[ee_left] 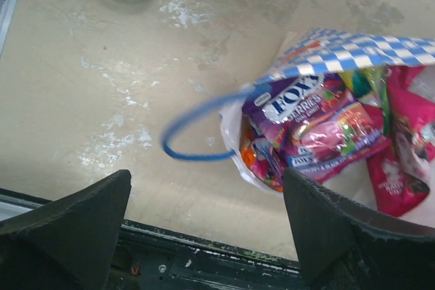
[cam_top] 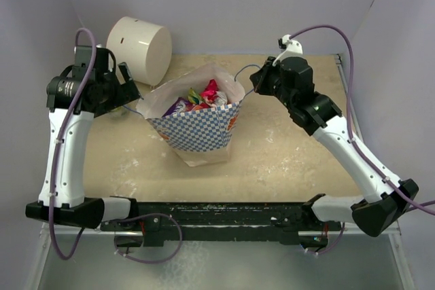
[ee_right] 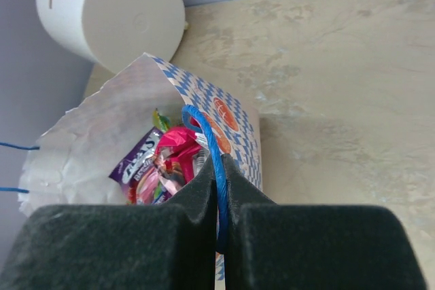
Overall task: Take the snacks out of the paper bag
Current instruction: Adjust the paper bag at the center of the board, then take out the snack from the paper bag.
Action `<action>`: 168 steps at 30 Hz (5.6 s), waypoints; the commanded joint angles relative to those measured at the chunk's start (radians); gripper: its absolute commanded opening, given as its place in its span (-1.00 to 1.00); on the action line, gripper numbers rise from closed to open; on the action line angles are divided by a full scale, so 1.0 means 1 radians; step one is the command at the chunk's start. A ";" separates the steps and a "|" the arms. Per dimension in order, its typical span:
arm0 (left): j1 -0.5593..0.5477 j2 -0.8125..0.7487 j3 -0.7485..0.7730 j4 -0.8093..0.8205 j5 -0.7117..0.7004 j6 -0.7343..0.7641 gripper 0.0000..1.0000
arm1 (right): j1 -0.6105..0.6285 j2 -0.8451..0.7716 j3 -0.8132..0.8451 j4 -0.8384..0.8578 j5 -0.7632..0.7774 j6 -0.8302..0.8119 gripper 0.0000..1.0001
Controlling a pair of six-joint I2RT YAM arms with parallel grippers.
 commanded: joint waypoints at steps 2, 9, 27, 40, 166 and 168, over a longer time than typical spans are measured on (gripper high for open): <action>0.041 0.035 0.034 0.005 -0.025 0.029 0.50 | -0.010 -0.086 0.045 0.077 0.125 -0.106 -1.00; 0.041 -0.069 -0.227 0.313 0.057 -0.010 -0.03 | -0.010 -0.114 -0.040 0.212 0.042 -0.145 -1.00; 0.040 -0.078 -0.349 0.493 0.078 -0.154 -0.73 | -0.010 -0.102 -0.048 0.199 -0.015 -0.195 -1.00; 0.083 -0.062 -0.030 0.455 -0.145 -0.119 -1.00 | -0.004 -0.004 0.052 0.231 -0.566 -0.312 -1.00; 0.088 -0.209 -0.418 0.979 0.801 -0.178 -1.00 | 0.392 0.038 -0.119 0.323 -0.597 -0.926 0.68; 0.088 -0.215 -0.412 0.961 0.792 -0.180 -1.00 | 0.392 0.098 -0.068 0.303 -0.570 -0.931 0.65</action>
